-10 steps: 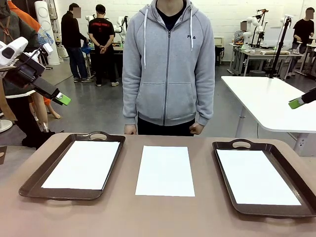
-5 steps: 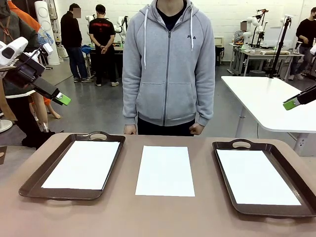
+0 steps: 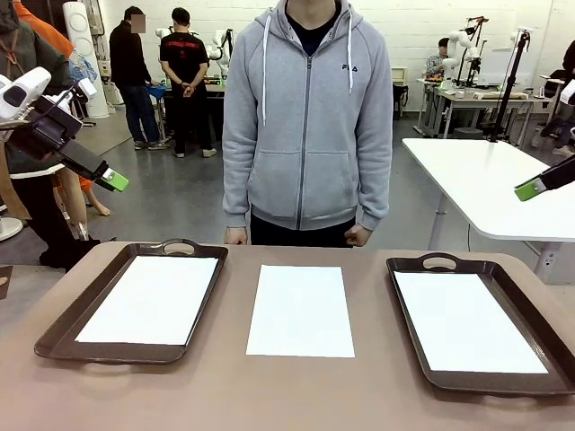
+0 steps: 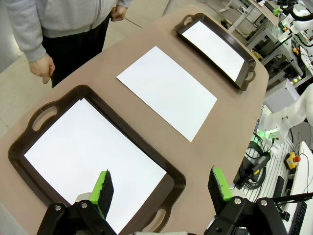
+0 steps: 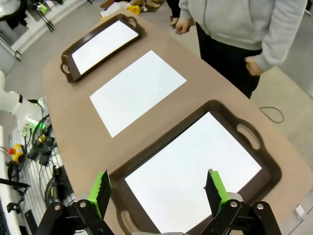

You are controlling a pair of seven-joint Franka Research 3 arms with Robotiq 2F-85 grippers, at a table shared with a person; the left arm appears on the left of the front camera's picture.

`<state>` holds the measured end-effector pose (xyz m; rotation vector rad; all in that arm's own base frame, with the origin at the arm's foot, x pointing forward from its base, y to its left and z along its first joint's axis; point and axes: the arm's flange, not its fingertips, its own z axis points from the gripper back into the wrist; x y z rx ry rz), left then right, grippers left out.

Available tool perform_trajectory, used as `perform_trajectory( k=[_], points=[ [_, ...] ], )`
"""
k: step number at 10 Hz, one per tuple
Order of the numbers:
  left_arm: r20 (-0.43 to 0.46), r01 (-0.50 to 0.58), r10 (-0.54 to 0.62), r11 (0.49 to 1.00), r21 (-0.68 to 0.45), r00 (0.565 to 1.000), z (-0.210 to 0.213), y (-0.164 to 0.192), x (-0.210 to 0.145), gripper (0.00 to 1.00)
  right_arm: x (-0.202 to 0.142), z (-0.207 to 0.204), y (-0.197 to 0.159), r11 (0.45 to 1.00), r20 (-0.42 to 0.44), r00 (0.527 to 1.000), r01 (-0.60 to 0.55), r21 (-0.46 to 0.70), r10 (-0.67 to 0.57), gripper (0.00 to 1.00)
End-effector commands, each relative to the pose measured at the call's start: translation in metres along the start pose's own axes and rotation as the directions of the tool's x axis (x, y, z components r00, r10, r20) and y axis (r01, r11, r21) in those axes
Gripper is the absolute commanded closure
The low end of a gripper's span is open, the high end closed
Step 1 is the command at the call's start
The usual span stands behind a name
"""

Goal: Sort the A4 documents.
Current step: Receive the A4 Paper.

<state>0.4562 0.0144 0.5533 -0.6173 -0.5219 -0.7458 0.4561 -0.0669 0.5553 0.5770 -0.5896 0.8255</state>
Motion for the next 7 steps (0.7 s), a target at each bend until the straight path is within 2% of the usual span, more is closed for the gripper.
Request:
perform_trajectory(
  k=[1, 7],
  points=[
    [0.001, 0.009, -0.009, 1.000, 0.001, 1.000, 0.0009, -0.0006, -0.0006, 0.00, 0.0014, -0.0010, 0.0019, 1.000, 0.010, 1.000, -0.012, -0.022, 0.012, 0.00],
    [0.001, 0.009, -0.009, 1.000, 0.001, 1.000, 0.0009, -0.0006, -0.0006, 0.00, 0.0014, -0.0010, 0.0019, 1.000, 0.010, 1.000, -0.012, -0.022, 0.012, 0.00]
  ],
)
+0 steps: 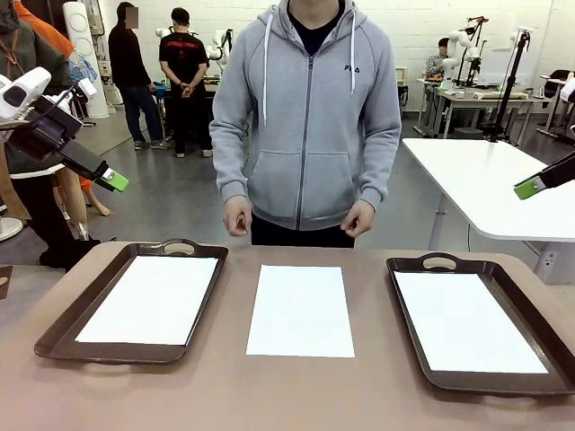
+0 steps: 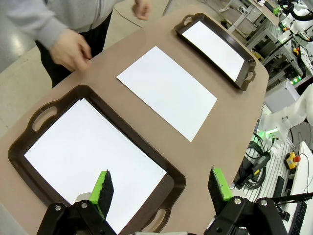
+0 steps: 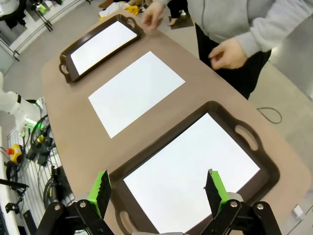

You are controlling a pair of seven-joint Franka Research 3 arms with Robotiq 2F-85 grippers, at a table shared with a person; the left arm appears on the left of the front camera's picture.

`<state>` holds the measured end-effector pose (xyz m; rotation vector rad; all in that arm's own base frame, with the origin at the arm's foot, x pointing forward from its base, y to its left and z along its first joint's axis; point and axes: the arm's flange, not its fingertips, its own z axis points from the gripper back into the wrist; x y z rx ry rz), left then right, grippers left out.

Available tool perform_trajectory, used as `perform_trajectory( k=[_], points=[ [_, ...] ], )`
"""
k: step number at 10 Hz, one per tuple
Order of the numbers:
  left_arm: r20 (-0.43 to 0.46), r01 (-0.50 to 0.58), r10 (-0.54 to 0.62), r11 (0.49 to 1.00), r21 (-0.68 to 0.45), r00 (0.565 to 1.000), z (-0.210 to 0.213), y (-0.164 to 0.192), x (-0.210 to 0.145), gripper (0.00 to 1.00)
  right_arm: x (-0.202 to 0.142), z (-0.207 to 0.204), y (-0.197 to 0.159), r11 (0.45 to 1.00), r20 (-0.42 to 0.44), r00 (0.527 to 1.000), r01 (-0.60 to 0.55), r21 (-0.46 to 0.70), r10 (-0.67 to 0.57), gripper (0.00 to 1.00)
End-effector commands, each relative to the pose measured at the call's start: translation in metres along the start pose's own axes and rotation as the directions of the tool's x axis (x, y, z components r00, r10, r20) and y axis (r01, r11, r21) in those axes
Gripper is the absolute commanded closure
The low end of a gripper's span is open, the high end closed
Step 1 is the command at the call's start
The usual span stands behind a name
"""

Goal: Sort the A4 documents.
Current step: Receive the A4 Paper.

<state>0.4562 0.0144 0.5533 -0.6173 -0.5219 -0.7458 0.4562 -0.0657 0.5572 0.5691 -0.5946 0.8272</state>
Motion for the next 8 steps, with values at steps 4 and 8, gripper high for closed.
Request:
perform_trajectory(
  k=[4, 8],
  points=[
    [0.001, 0.009, -0.009, 1.000, 0.001, 1.000, 0.0009, -0.0006, -0.0006, 0.00, -0.0006, -0.0014, 0.0008, 1.000, 0.010, 1.000, -0.007, -0.014, 0.008, 0.00],
    [0.001, 0.009, -0.009, 1.000, 0.001, 1.000, 0.0009, -0.0006, -0.0006, 0.00, -0.0006, -0.0014, 0.0008, 1.000, 0.010, 1.000, -0.007, -0.014, 0.008, 0.00]
  ],
)
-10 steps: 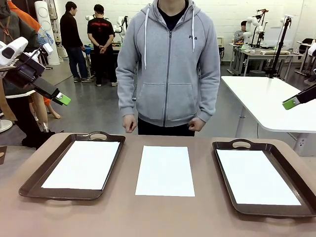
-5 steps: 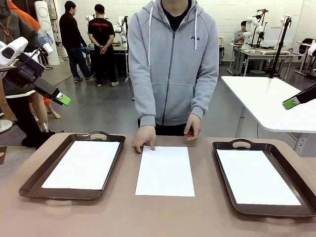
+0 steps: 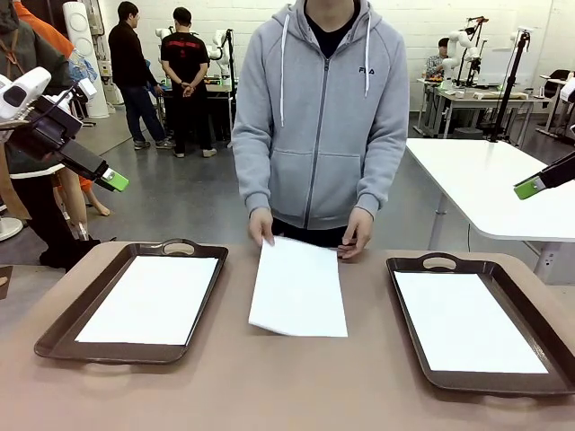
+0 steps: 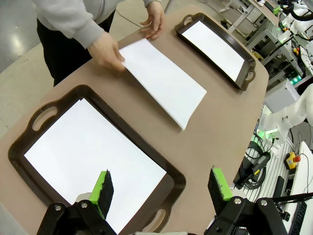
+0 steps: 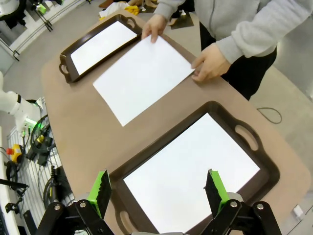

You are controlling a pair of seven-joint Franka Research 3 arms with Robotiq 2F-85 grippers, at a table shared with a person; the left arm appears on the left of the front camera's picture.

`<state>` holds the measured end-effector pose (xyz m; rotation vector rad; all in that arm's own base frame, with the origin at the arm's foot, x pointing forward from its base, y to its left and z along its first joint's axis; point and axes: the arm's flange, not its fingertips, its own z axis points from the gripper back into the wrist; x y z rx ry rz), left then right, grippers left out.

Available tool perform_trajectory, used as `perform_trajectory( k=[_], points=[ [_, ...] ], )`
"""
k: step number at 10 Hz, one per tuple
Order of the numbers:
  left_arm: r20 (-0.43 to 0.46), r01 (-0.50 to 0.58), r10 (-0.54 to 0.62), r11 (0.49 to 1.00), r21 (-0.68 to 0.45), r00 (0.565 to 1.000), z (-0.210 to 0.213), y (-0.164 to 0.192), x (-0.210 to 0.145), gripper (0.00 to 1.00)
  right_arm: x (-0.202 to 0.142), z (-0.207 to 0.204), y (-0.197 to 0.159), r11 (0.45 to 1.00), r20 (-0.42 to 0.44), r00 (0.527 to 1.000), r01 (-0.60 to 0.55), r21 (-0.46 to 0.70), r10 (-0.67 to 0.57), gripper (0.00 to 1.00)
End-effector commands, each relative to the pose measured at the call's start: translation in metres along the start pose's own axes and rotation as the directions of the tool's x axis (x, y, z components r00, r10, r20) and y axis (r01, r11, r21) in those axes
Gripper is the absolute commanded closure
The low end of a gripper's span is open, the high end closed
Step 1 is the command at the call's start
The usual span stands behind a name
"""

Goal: Sort the A4 documents.
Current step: Receive the A4 Paper.

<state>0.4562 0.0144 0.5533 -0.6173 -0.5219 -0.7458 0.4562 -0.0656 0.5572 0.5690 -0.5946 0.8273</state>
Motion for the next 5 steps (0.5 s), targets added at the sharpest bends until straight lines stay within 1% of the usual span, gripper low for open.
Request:
perform_trajectory(
  k=[1, 5],
  points=[
    [0.001, 0.009, -0.009, 1.000, 0.001, 1.000, 0.0009, -0.0006, -0.0006, 0.00, -0.0006, -0.0014, 0.0008, 1.000, 0.010, 1.000, -0.007, -0.014, 0.007, 0.00],
    [0.001, 0.009, -0.009, 1.000, 0.001, 1.000, 0.0009, -0.0006, -0.0006, 0.00, -0.0006, -0.0014, 0.0008, 1.000, 0.010, 1.000, -0.007, -0.014, 0.007, 0.00]
  ],
)
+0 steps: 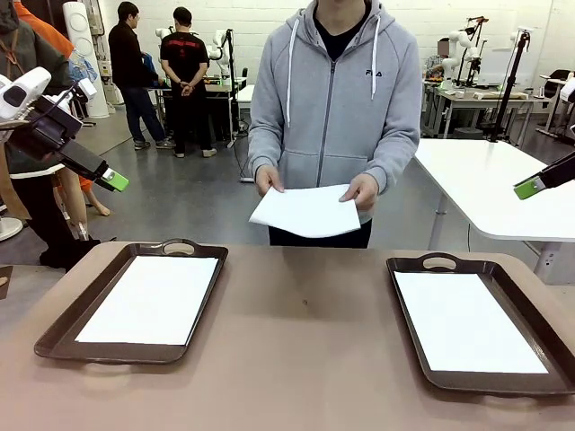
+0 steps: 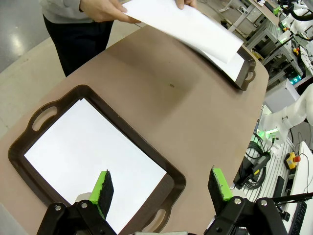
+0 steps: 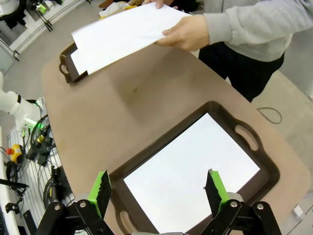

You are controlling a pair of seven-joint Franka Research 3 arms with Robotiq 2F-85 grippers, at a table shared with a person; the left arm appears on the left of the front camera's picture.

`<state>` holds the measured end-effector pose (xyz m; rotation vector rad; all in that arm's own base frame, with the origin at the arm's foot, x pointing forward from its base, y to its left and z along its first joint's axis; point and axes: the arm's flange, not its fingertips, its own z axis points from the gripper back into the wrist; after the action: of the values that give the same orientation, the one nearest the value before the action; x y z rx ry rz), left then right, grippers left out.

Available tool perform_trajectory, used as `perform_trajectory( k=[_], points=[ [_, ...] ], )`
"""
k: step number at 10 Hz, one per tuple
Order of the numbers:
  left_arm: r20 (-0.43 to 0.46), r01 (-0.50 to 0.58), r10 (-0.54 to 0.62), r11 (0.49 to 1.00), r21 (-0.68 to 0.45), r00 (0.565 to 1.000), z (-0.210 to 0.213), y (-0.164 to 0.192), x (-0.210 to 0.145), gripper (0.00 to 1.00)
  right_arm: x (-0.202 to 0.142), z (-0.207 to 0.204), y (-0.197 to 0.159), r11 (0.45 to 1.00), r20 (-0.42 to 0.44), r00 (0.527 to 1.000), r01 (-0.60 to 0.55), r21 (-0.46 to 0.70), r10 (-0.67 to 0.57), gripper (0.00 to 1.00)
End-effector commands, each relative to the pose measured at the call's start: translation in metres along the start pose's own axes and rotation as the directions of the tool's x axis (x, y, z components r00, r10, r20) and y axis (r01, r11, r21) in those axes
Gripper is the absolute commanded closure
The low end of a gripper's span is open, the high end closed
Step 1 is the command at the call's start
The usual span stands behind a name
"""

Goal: Sort the A4 documents.
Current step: Receive the A4 Paper.

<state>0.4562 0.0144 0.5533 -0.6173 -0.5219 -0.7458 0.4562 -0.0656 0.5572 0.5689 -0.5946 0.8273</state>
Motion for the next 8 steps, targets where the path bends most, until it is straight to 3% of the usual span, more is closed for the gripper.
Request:
perform_trajectory(
  k=[1, 8],
  points=[
    [0.001, 0.009, -0.009, 1.000, 0.001, 1.000, 0.0009, -0.0006, -0.0006, 0.00, -0.0006, -0.0014, 0.0008, 1.000, 0.010, 1.000, -0.007, -0.014, 0.007, 0.00],
    [0.001, 0.009, -0.009, 1.000, 0.001, 1.000, 0.0009, -0.0006, -0.0006, 0.00, -0.0006, -0.0014, 0.0008, 1.000, 0.010, 1.000, -0.007, -0.014, 0.007, 0.00]
  ],
)
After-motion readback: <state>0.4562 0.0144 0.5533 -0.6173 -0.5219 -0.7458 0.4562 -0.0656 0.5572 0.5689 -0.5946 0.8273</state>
